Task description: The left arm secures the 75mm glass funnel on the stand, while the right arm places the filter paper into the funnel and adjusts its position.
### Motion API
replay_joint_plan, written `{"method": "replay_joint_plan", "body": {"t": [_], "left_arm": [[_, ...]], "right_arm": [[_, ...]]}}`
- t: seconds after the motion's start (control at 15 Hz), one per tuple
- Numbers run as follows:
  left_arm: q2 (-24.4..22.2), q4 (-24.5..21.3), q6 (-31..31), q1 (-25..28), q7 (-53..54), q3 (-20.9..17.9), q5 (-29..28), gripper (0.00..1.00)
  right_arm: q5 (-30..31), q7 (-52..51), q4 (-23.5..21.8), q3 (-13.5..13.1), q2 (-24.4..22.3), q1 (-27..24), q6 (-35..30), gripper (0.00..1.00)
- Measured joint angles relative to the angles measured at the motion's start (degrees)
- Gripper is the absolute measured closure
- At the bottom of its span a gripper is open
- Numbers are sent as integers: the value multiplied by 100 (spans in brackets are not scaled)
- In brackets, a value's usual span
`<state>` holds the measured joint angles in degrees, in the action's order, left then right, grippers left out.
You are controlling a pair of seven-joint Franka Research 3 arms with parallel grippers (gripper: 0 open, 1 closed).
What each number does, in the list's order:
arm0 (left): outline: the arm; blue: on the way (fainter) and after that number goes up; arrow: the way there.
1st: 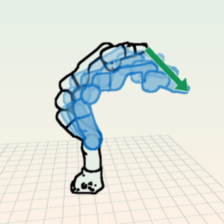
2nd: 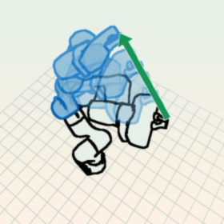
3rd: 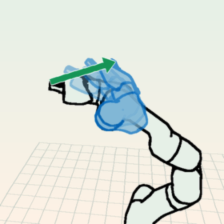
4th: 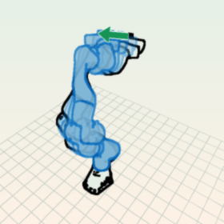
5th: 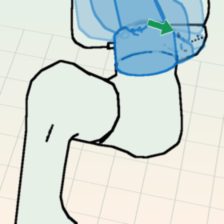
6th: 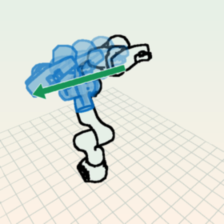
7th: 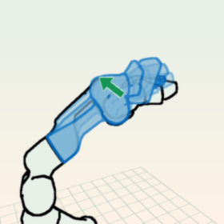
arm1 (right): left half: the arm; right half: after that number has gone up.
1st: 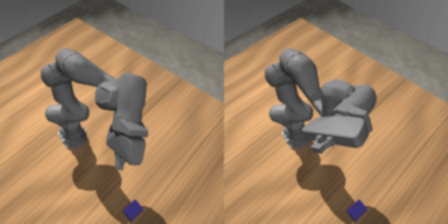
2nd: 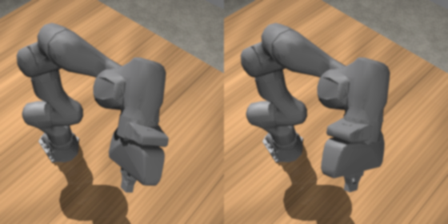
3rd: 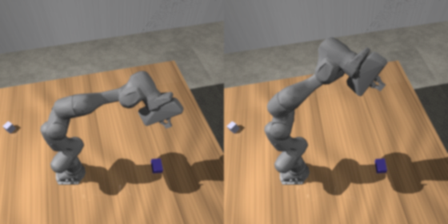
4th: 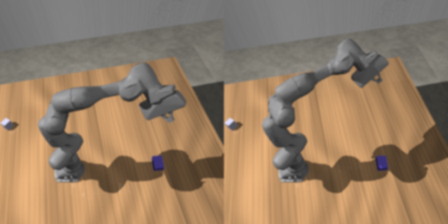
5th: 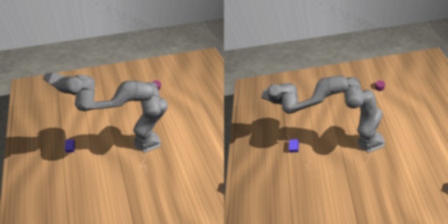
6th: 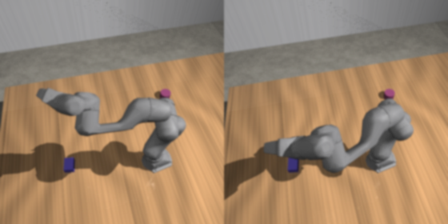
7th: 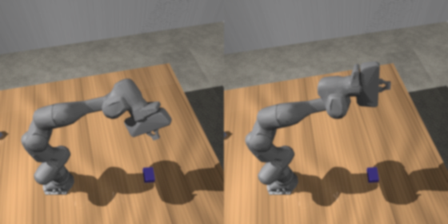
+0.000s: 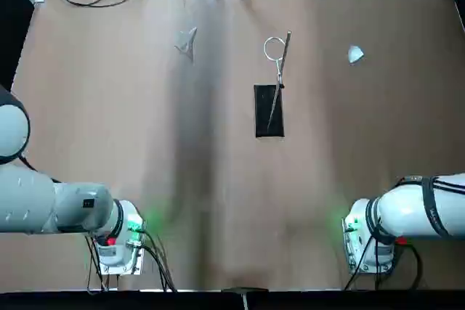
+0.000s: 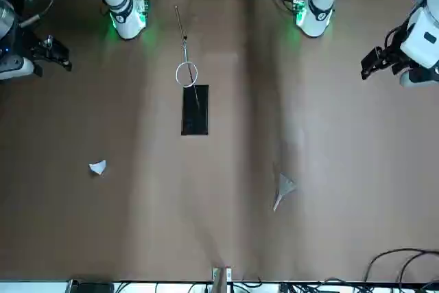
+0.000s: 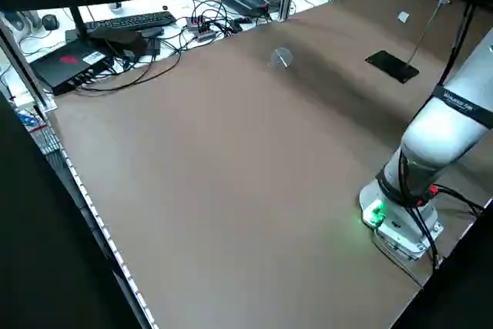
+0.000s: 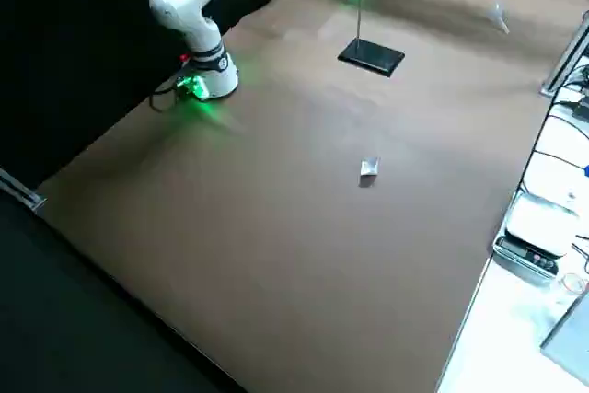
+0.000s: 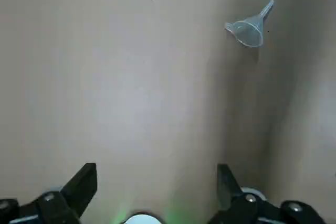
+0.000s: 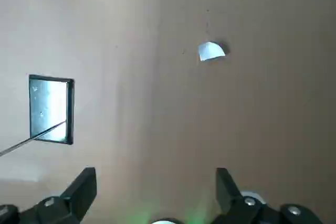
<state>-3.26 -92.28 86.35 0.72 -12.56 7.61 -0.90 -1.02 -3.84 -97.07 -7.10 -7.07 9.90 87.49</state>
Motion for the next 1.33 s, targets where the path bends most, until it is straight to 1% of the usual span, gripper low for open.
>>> {"method": "replay_joint_plan", "body": {"t": [0.33,0.47,0.6,0.73,0.93,1.13,1.2,1.33], "left_arm": [[13,0,-39,11,-30,-5,0,0],[100,-9,-66,67,-122,-11,0,0],[356,-41,-79,304,-189,-15,23,0],[763,-74,15,571,-193,-27,134,0],[1495,-99,392,672,-512,-36,153,0],[2056,-229,1166,708,-1243,-27,234,0],[2153,-339,1441,745,-1474,-29,400,0],[2219,-581,1934,807,-1904,-29,957,0]], "right_arm": [[0,0,0,-26,0,-8,13,0],[0,0,0,-26,0,-8,13,0],[0,0,-1,-24,0,-7,13,0],[0,-1,-2,-18,0,-4,4,0],[1,-1,-2,-12,0,-2,2,0],[3,-1,-2,-14,0,-2,2,0],[3,-1,-2,-14,0,-2,2,0],[3,-1,-2,-14,0,-2,2,0]]}}
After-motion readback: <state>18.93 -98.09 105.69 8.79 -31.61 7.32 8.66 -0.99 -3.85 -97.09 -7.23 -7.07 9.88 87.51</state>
